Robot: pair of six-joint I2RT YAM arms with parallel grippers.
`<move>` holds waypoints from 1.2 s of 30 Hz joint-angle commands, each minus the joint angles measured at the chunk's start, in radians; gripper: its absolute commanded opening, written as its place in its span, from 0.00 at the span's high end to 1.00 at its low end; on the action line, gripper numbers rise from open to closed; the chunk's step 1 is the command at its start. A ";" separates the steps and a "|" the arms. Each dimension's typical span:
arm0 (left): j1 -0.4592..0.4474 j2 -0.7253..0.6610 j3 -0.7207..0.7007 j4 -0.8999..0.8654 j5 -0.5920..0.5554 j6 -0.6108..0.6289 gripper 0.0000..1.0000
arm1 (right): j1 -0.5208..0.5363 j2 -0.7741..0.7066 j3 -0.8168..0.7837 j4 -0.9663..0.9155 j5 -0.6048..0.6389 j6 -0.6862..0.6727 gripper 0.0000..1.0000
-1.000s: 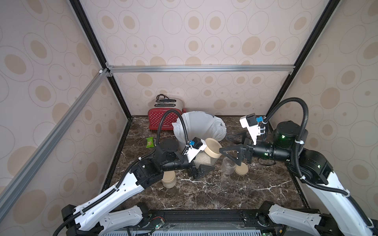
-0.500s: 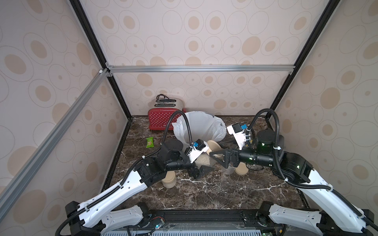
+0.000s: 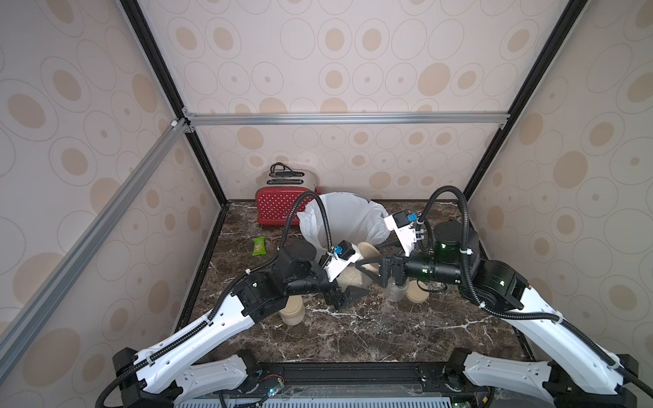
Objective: Empty moldy rice from jars
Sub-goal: Unscrew the lid from the jar.
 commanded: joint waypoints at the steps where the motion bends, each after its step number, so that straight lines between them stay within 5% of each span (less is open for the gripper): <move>1: -0.003 -0.034 0.057 0.078 0.013 0.024 0.64 | 0.008 -0.003 -0.006 0.010 -0.008 0.004 0.13; 5: -0.003 -0.039 0.053 0.087 0.025 0.015 0.65 | 0.008 -0.008 -0.003 0.024 -0.014 -0.011 0.31; 11: -0.002 -0.048 0.053 0.125 0.093 -0.026 0.64 | 0.002 0.009 0.079 0.034 -0.139 -0.176 0.43; 22: -0.003 -0.013 0.082 0.243 0.315 -0.168 0.64 | -0.089 0.270 0.576 -0.214 -0.820 -0.486 0.48; 27: -0.003 -0.003 0.080 0.269 0.327 -0.184 0.64 | -0.109 0.356 0.709 -0.287 -0.857 -0.531 0.51; 36: -0.004 -0.029 0.061 0.273 0.280 -0.176 0.64 | -0.158 0.320 0.633 -0.190 -0.775 -0.487 0.51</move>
